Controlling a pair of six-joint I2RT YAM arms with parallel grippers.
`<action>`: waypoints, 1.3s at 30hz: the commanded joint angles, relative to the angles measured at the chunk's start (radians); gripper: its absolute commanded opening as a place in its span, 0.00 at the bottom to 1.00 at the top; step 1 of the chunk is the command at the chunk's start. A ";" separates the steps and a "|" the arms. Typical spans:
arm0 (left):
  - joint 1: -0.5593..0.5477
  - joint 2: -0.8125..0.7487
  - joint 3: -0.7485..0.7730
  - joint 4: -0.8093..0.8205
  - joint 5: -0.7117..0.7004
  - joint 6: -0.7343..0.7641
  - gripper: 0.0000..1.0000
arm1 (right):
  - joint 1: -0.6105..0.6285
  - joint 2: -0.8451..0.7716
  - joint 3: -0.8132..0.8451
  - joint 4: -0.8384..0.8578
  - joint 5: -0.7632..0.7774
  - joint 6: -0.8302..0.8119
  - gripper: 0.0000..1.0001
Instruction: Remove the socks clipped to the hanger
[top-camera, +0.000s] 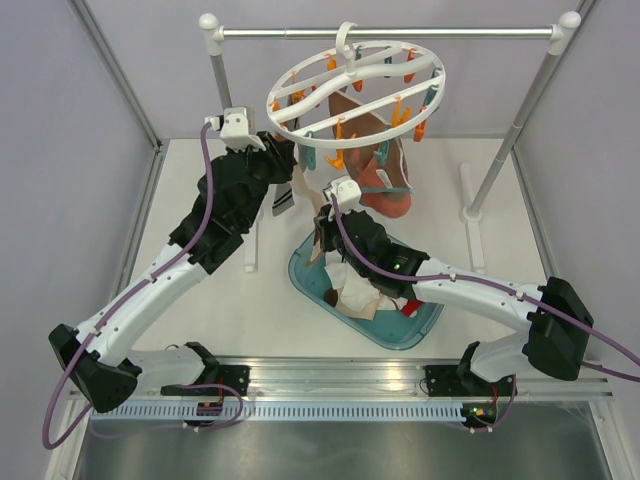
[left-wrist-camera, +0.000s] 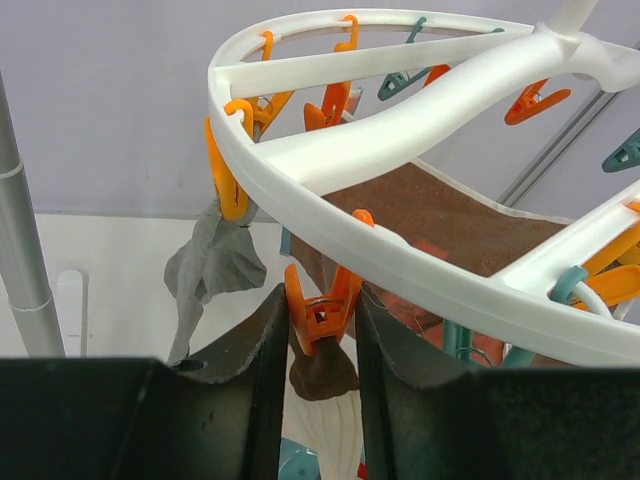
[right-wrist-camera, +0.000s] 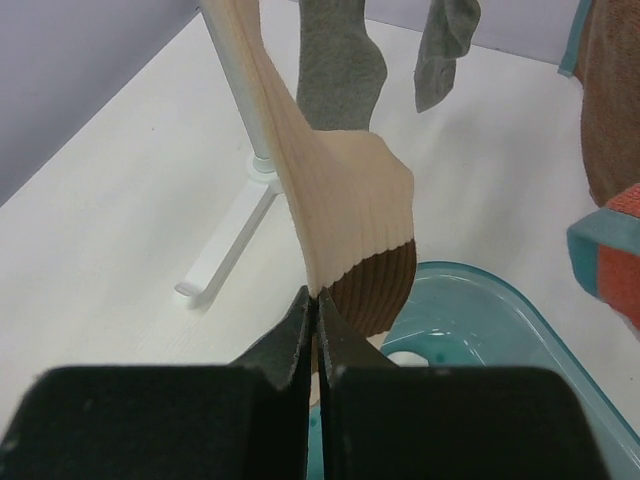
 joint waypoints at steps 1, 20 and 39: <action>0.000 0.003 0.046 0.019 0.012 0.050 0.02 | -0.002 -0.024 0.013 -0.004 0.040 -0.002 0.01; 0.000 0.009 0.057 -0.008 0.048 0.035 0.02 | -0.005 -0.348 -0.251 -0.142 0.132 0.049 0.01; -0.012 0.023 0.069 -0.017 0.071 0.010 0.02 | 0.021 0.003 -0.095 0.269 0.011 -0.087 0.84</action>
